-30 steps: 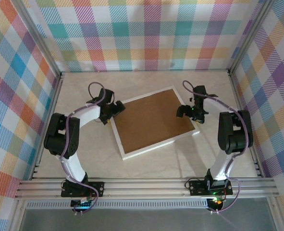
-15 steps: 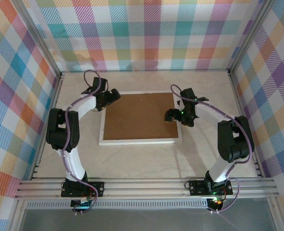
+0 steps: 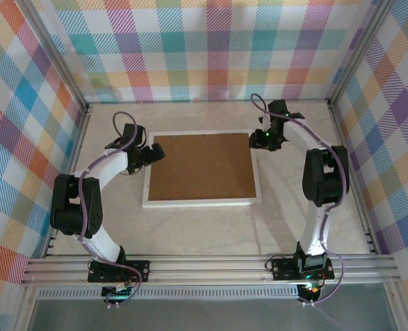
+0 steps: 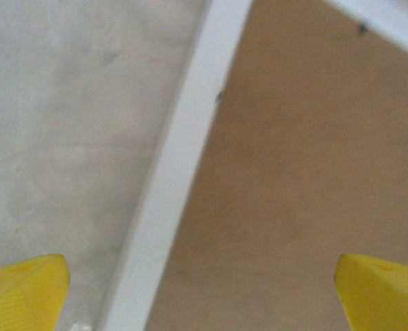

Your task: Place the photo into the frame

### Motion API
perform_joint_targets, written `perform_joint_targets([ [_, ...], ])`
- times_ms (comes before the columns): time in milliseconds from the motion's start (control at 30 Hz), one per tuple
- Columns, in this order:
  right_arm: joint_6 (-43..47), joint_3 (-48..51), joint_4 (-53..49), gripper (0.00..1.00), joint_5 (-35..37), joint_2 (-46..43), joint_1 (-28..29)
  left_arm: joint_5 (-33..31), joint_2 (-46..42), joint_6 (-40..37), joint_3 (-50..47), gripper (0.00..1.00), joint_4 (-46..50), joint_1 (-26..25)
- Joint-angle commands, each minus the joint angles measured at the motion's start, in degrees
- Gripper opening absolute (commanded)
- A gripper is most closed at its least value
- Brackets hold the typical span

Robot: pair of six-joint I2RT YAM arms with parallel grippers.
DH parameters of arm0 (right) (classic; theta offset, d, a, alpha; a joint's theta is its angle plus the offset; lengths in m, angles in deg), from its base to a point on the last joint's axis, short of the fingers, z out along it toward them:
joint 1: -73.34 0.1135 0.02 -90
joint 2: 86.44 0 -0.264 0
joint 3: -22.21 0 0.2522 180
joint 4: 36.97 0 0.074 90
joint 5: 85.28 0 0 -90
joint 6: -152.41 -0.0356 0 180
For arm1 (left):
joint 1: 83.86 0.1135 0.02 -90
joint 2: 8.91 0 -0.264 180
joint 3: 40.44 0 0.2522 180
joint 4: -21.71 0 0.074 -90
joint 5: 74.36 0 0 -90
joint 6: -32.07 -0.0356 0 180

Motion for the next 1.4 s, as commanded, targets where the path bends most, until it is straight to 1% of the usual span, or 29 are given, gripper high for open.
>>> perform_joint_targets([
  [0,3.12,-3.92,-5.21,0.48,2.81,2.81,0.22,-1.00,-0.04,-1.61,-2.73,0.99,-3.02,0.90],
  [133,2.71,-8.17,-6.54,0.49,3.46,6.34,0.12,-0.92,1.24,-3.12,-3.06,0.98,-7.57,1.24],
  [233,2.30,-10.56,-7.42,0.50,4.57,8.42,0.12,-0.30,3.13,-4.70,-1.38,0.96,-7.36,1.28],
  [467,1.29,-10.93,-6.34,0.51,5.48,10.05,0.04,3.51,3.83,-6.27,-1.59,0.81,-8.86,1.31],
  [600,1.11,-11.22,-5.76,0.53,5.59,10.35,0.05,3.32,3.91,-6.55,-2.05,0.72,-8.79,1.33],
  [733,0.48,-11.64,-5.21,0.53,5.68,10.69,0.08,2.53,4.47,-6.88,-1.83,0.67,-8.18,1.31],
  [800,0.10,-12.35,-5.45,0.53,4.59,11.38,0.05,2.45,4.83,-7.11,-1.73,0.66,-8.07,1.33],
  [1133,-0.82,-13.46,-6.59,0.53,4.58,14.37,0.05,1.25,6.02,-6.94,-1.33,0.66,-6.89,1.32],
  [1367,-1.33,-13.94,-9.00,0.54,3.10,16.15,0.30,2.03,6.86,-6.83,-1.36,0.66,-7.10,1.29],
])
